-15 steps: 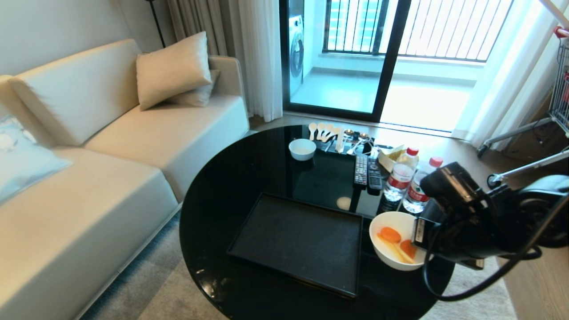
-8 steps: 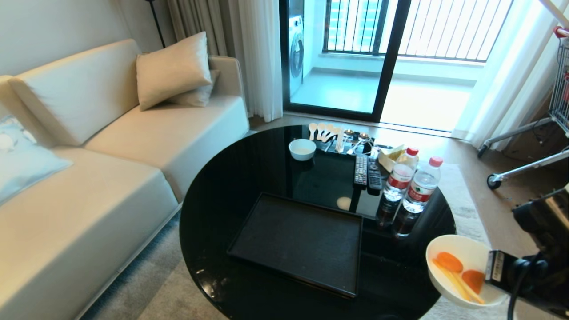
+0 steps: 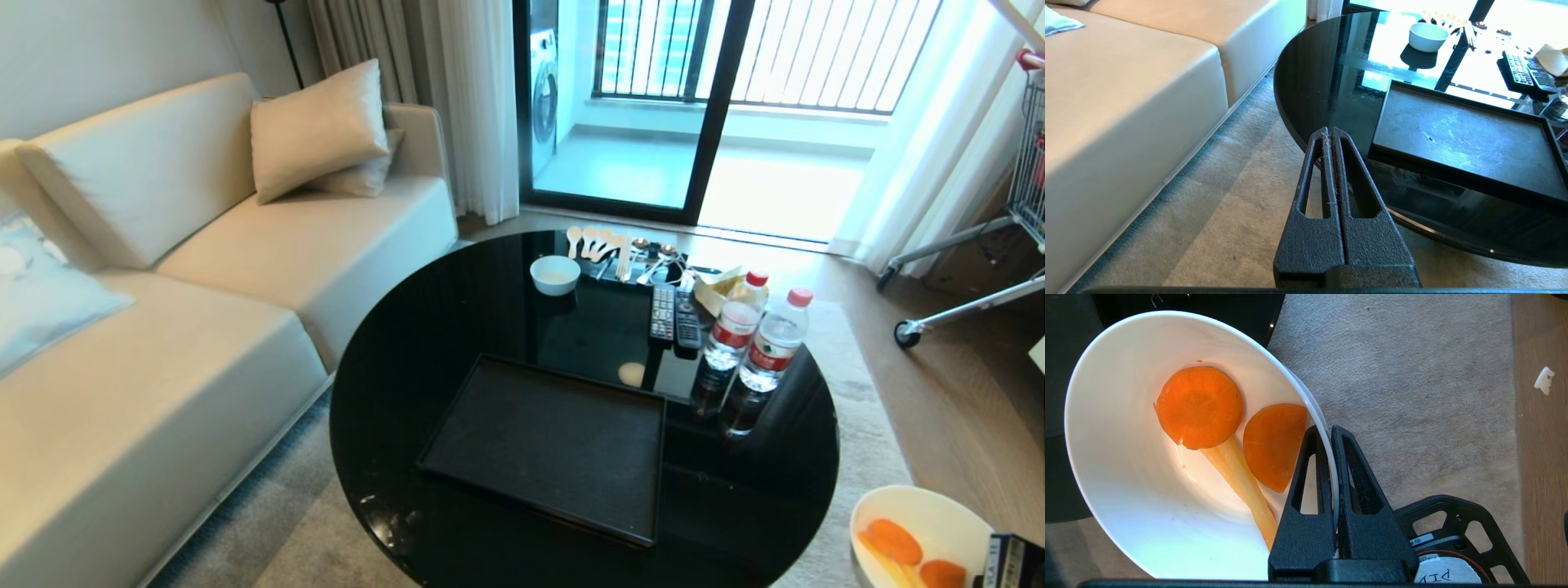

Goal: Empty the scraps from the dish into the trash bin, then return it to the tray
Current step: Move the bowl over the trash can

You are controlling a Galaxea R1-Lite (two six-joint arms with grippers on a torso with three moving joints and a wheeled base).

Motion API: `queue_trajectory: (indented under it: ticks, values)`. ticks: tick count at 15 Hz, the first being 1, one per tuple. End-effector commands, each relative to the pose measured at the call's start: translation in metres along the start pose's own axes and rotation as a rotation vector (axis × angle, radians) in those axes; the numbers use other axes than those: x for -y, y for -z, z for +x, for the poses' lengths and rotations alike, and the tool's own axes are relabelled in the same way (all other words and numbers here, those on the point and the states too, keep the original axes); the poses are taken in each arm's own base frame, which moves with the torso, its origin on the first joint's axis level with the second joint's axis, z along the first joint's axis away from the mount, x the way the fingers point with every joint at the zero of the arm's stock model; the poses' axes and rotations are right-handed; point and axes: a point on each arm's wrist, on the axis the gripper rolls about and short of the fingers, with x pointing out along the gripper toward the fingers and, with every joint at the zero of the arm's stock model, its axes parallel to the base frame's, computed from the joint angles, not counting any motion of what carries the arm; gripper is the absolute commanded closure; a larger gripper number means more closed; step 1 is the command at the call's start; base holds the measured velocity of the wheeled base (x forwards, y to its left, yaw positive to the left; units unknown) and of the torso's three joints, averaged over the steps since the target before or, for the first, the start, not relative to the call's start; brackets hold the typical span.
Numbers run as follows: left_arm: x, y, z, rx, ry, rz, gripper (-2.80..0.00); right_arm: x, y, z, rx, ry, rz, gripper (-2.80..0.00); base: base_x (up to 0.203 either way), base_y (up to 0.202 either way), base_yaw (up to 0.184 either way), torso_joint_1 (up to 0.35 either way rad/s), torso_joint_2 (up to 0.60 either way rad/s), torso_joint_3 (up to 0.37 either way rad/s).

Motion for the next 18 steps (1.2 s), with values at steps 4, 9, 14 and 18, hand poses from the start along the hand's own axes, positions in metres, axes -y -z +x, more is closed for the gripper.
queue_trajectory:
  ticks: [4, 9, 14, 18]
  values:
    - [0.0, 0.0, 0.0, 0.001, 0.0, -0.001, 0.0, 0.0037, 0.003, -0.0015, 0.003, -0.001, 0.036, 0.0, 0.0, 0.0, 0.0, 0.0, 0.0, 0.0]
    - [0.0, 0.0, 0.0, 0.001, 0.0, -0.001, 0.0, 0.0086, 0.0075, -0.0031, 0.009, -0.008, 0.04, 0.0, 0.0, 0.0, 0.0, 0.0, 0.0, 0.0]
    - [0.0, 0.0, 0.0, 0.001, 0.0, -0.001, 0.0, 0.0099, 0.0087, -0.0036, 0.011, -0.008, 0.039, 0.0, 0.0, 0.0, 0.0, 0.0, 0.0, 0.0]
    - [0.0, 0.0, 0.0, 0.001, 0.0, -0.001, 0.0, 0.0094, 0.0082, -0.0038, 0.013, -0.012, 0.039, 0.0, 0.0, 0.0, 0.0, 0.0, 0.0, 0.0]
